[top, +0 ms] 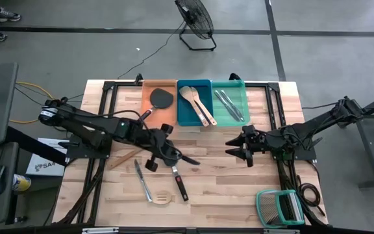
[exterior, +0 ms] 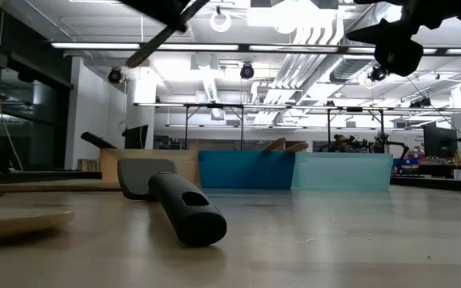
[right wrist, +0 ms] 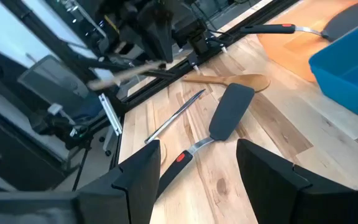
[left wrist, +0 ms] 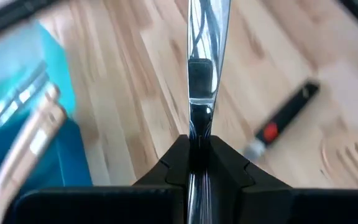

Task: Pick & Place Kitchen Items
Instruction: Put the silver knife into the green bin

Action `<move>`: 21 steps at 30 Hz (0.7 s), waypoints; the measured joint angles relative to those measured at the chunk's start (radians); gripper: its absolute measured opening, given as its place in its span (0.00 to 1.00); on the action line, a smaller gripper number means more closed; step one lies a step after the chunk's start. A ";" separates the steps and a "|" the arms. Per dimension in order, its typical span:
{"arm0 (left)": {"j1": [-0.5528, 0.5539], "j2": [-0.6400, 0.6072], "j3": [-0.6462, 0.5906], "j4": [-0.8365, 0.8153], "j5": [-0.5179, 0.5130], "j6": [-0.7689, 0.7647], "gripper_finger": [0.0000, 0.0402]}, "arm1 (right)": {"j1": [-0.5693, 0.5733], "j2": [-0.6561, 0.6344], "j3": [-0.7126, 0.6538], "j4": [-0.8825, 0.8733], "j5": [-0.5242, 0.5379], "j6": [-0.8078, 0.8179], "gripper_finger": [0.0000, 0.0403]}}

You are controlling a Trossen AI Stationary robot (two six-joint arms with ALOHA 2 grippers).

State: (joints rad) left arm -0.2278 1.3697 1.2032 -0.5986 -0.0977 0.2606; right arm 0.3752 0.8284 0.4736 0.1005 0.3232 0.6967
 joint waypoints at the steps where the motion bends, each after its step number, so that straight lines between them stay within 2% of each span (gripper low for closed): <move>1: 0.005 0.000 0.001 0.032 0.000 0.000 0.07 | 0.000 0.000 0.000 0.000 -0.011 -0.023 0.50; 5: 0.029 0.000 0.001 0.154 0.004 -0.012 0.07 | 0.000 0.000 0.000 0.001 -0.018 -0.090 0.50; 13: 0.092 0.000 0.001 0.412 0.046 -0.063 0.07 | -0.003 0.000 0.000 0.001 -0.004 -0.099 0.50; 21: 0.150 0.030 0.003 0.667 0.060 -0.090 0.07 | -0.003 0.000 0.000 0.009 0.152 -0.100 0.50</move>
State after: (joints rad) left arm -0.0781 1.3996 1.2060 0.0687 -0.0376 0.1705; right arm 0.3721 0.8283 0.4736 0.1097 0.4756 0.5964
